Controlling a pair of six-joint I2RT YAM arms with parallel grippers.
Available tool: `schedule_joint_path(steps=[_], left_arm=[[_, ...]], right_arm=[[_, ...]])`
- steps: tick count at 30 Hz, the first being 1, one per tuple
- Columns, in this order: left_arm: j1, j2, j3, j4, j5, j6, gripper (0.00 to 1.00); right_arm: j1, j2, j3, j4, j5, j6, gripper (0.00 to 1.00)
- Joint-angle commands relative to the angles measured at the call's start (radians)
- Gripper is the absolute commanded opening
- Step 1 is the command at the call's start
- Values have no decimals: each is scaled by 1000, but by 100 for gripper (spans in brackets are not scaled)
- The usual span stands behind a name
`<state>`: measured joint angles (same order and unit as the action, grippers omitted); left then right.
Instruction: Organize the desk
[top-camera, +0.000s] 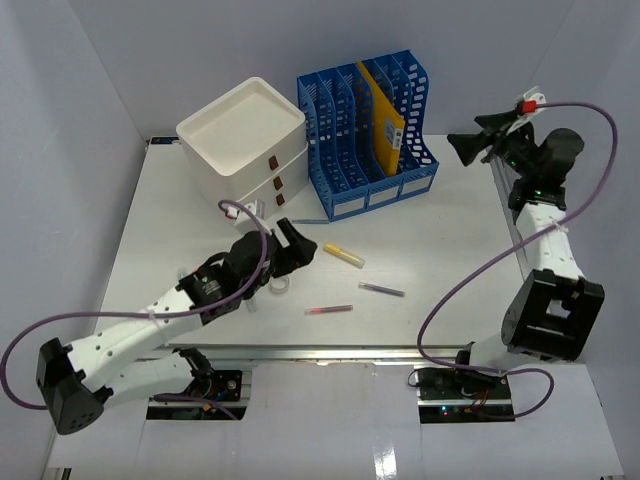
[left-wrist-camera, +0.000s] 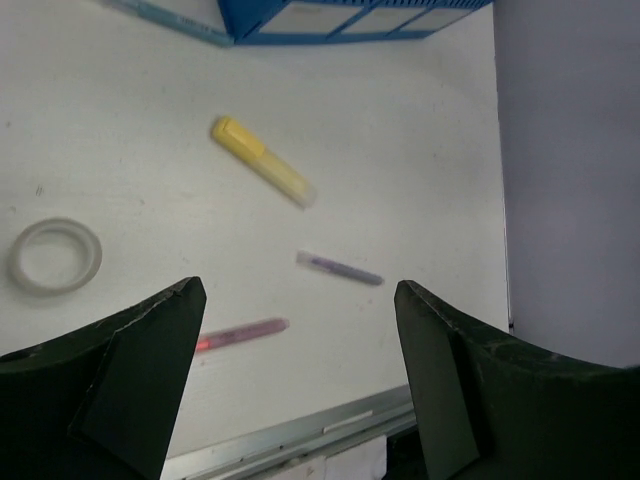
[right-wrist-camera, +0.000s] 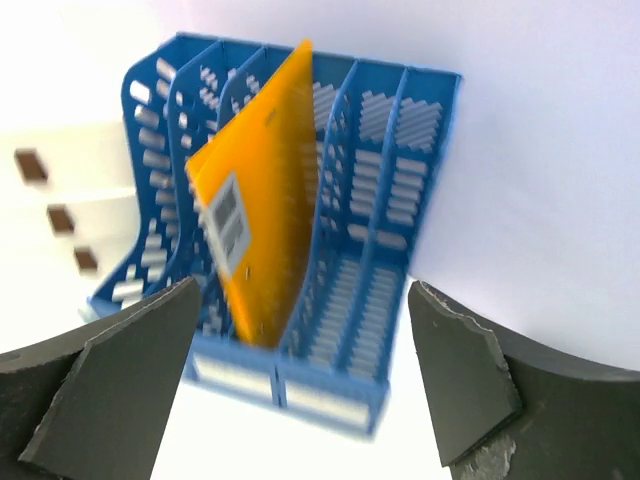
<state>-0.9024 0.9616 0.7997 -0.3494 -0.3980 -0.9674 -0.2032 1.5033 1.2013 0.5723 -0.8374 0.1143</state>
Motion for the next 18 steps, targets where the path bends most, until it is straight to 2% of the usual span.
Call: schedule_joint_path(steps=[1, 3, 7, 9, 12, 14, 18], left_arm=[[-2, 185, 272, -193, -184, 13, 84], [-3, 297, 375, -265, -271, 0, 84], [12, 435, 603, -405, -431, 3, 82], [39, 507, 695, -445, -452, 24, 80], [77, 605, 810, -460, -449, 91, 75], [93, 670, 890, -474, -450, 151, 72], [142, 760, 989, -545, -479, 170, 70]], right_arm=[[-33, -213, -62, -549, -236, -330, 90], [-33, -308, -124, -861, -275, -585, 90], [-32, -456, -245, -1174, -344, -831, 90], [-32, -500, -297, -1247, -350, -870, 90], [-33, -517, -353, -1254, -361, -871, 90], [-32, -507, -387, -1249, -404, -869, 90], [-33, -471, -434, -1265, -461, -893, 90]])
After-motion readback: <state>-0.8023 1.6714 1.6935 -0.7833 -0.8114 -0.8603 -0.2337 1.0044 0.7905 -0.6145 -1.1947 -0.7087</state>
